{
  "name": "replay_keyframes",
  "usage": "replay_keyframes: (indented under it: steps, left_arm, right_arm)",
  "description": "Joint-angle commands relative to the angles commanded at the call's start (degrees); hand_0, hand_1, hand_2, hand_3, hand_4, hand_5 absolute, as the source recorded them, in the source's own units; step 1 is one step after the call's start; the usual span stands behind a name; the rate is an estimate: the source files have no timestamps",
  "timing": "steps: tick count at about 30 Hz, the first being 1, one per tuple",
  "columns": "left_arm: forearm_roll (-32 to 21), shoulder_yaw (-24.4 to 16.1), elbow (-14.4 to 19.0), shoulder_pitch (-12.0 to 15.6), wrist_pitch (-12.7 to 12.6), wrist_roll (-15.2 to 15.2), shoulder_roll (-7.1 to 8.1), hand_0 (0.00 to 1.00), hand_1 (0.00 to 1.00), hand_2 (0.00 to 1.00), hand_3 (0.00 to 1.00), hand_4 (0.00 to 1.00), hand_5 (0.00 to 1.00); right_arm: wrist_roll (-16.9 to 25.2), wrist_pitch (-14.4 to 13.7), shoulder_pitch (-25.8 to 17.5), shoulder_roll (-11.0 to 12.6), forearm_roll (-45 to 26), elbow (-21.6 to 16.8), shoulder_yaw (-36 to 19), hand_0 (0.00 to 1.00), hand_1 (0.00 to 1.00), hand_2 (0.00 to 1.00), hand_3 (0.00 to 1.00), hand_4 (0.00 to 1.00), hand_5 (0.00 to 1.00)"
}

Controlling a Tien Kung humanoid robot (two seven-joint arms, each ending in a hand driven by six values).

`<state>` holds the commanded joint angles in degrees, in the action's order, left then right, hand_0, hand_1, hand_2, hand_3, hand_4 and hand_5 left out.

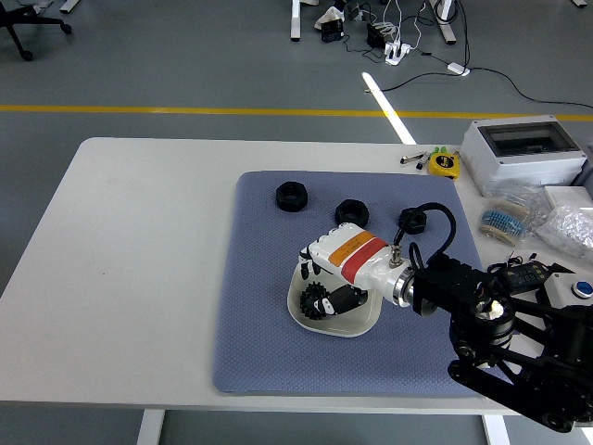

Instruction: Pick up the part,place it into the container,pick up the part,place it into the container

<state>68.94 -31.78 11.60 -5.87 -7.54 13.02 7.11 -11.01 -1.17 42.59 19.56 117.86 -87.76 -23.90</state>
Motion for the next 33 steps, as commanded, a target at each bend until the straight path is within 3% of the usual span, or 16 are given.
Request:
replay_keyframes:
  steps: [6, 7, 12, 13, 18, 19, 24, 25, 30, 31, 33]
  left_arm:
    - [0.9, -0.5, 0.0, 0.1, 0.3, 0.2, -0.02, 0.672, 0.549, 0.56, 0.56, 0.638, 0.602]
    - [1.0, -0.6, 0.0, 0.1, 0.3, 0.2, -0.02, 0.672, 0.549, 0.561, 0.56, 0.639, 0.602]
    - [0.7, -0.5, 0.0, 0.2, 0.1, 0.1, -0.07, 0.672, 0.549, 0.561, 0.56, 0.639, 0.602]
    - [0.7, -0.5, 0.0, 0.2, 0.1, 0.1, -0.09, 0.673, 0.554, 0.563, 0.56, 0.638, 0.601]
    - [0.9, -0.7, 0.0, 0.1, 0.1, 0.1, -0.15, 0.673, 0.554, 0.563, 0.56, 0.638, 0.601]
    - [1.0, -0.7, 0.0, 0.1, 0.1, 0.1, -0.19, 0.673, 0.556, 0.567, 0.56, 0.638, 0.602]
    - [1.3, -0.8, 0.0, -0.1, 0.1, 0.1, -0.26, 0.673, 0.556, 0.567, 0.56, 0.638, 0.602]
    - [1.3, -0.8, 0.0, -0.1, 0.1, 0.1, -0.27, 0.673, 0.56, 0.57, 0.56, 0.638, 0.602]
    - [0.8, -0.6, 0.1, -0.2, -0.1, -0.1, -0.35, 0.673, 0.56, 0.57, 0.56, 0.638, 0.602]
    - [0.6, -0.5, 0.1, -0.2, -0.1, -0.2, -0.37, 0.672, 0.559, 0.572, 0.56, 0.638, 0.602]
    - [0.3, -0.3, 0.1, -0.2, -0.3, -0.2, -0.42, 0.672, 0.559, 0.572, 0.56, 0.638, 0.602]
  right_arm:
    - [-0.6, 0.6, -1.2, 1.8, 0.4, -8.9, -4.0, 0.075, 0.293, 0.496, 0.523, 0.806, 0.34]
    - [-0.6, -0.1, -1.4, 2.0, -0.2, -9.7, -4.6, 0.119, 0.355, 0.506, 0.527, 0.811, 0.339]
    - [1.3, -9.7, -3.9, 2.3, -9.3, -10.5, -6.2, 0.119, 0.355, 0.506, 0.527, 0.811, 0.339]
    - [2.2, -12.3, -4.4, 2.3, -11.9, -10.5, -6.2, 0.368, 0.557, 0.683, 0.564, 0.865, 0.386]
    - [8.3, -24.0, -6.5, 2.7, -23.8, -10.9, -6.6, 0.368, 0.557, 0.683, 0.564, 0.865, 0.386]
    - [10.0, -26.2, -7.0, 2.9, -26.4, -11.0, -6.8, 0.516, 0.641, 0.758, 0.709, 0.951, 0.544]
    - [17.0, -30.2, -9.7, 3.9, -38.3, -11.9, -8.6, 0.516, 0.641, 0.758, 0.709, 0.951, 0.544]
    - [18.3, -30.8, -10.3, 4.0, -40.6, -12.0, -9.1, 0.682, 0.734, 0.827, 0.857, 0.998, 0.678]
    - [26.4, -33.2, -15.3, 4.2, -52.9, -12.0, -13.2, 0.682, 0.734, 0.827, 0.857, 0.998, 0.678]
    - [27.5, -33.5, -16.4, 3.9, -55.1, -11.8, -14.1, 0.738, 0.772, 0.845, 0.882, 0.998, 0.738]
    - [28.8, -33.8, -18.9, 3.3, -60.3, -11.5, -16.1, 0.738, 0.772, 0.845, 0.882, 0.998, 0.738]
